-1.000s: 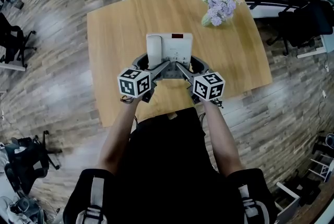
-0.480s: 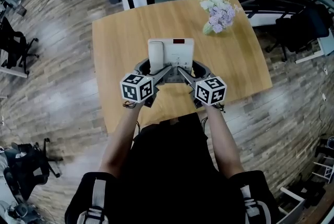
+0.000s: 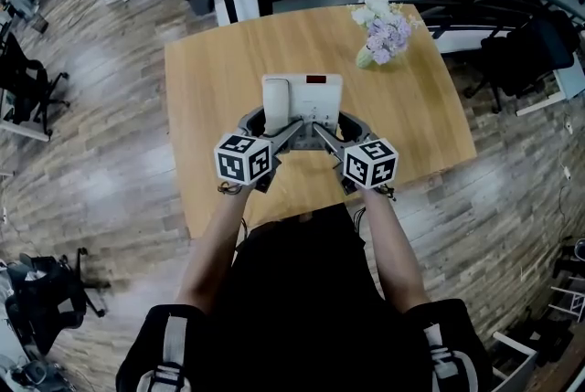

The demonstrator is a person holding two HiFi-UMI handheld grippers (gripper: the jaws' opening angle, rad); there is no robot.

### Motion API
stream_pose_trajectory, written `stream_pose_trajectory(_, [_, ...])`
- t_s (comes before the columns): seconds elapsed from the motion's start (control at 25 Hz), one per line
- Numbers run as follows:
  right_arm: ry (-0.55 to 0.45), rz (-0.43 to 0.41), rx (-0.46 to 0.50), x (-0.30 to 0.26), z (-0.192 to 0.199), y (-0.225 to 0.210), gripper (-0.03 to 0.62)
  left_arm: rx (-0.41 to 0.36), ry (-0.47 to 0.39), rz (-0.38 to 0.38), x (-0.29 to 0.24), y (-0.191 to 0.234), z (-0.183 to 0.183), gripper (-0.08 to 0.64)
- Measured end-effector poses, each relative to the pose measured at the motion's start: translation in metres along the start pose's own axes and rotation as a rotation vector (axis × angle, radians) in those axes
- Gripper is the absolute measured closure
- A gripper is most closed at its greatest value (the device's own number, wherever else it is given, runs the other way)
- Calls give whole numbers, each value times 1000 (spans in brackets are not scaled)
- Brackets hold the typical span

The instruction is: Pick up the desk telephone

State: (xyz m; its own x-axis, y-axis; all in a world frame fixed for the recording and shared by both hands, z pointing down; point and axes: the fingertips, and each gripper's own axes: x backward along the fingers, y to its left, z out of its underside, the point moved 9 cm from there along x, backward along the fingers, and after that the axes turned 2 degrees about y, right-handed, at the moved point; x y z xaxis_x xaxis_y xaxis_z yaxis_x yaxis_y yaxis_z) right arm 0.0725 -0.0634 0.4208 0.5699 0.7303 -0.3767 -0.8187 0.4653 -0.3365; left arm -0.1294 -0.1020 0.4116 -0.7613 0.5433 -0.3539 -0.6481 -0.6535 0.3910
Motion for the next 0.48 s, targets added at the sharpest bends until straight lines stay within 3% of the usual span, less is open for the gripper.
stream_pose_trajectory(0.48, [11,0,-13,-4,3,-2,324,-8,16,-7,-2,3,2,167])
